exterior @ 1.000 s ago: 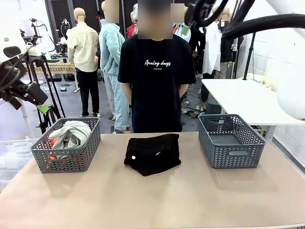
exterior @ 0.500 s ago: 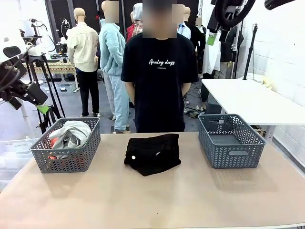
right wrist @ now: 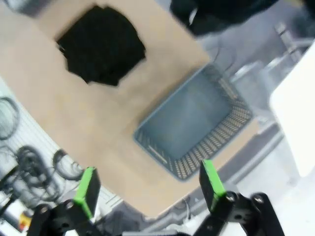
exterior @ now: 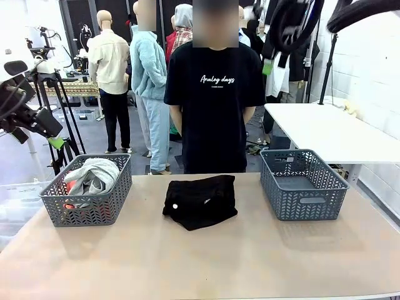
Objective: Sort the tops and bottoms.
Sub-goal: Lift clothes from the center of the table with your left hand.
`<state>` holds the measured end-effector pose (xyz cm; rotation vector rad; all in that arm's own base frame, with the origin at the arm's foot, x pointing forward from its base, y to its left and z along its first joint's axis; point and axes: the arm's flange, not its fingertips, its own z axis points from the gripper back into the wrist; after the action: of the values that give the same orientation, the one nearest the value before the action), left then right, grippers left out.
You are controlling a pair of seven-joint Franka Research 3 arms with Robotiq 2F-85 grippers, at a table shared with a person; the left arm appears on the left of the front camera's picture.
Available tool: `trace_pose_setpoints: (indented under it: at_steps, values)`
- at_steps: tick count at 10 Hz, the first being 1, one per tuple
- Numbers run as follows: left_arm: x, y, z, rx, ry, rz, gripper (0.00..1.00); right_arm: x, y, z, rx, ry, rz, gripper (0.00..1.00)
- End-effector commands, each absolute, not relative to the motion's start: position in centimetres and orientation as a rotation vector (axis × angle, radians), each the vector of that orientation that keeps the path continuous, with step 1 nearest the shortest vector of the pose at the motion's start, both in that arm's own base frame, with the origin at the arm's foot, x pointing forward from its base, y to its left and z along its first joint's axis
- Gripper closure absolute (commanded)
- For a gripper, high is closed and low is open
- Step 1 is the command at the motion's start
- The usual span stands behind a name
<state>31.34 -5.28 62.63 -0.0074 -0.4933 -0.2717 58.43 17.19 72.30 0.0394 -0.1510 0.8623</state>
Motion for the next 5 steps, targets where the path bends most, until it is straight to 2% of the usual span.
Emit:
trace_pose_setpoints:
  at_steps: [1,2,5]
  values:
    - [31.2,-5.1,62.5,-0.001,-0.494,-0.274,0.0,59.4,12.0,66.7,0.03,0.011,0.868,0.0]
    - [31.2,-5.1,62.5,-0.001,-0.494,-0.274,0.0,57.9,8.8,64.8,0.06,0.063,0.811,0.0]
    - [31.2,-5.1,62.5,-0.001,-0.494,-0.274,0.0,51.5,2.4,64.9,0.186,0.031,0.69,0.0]
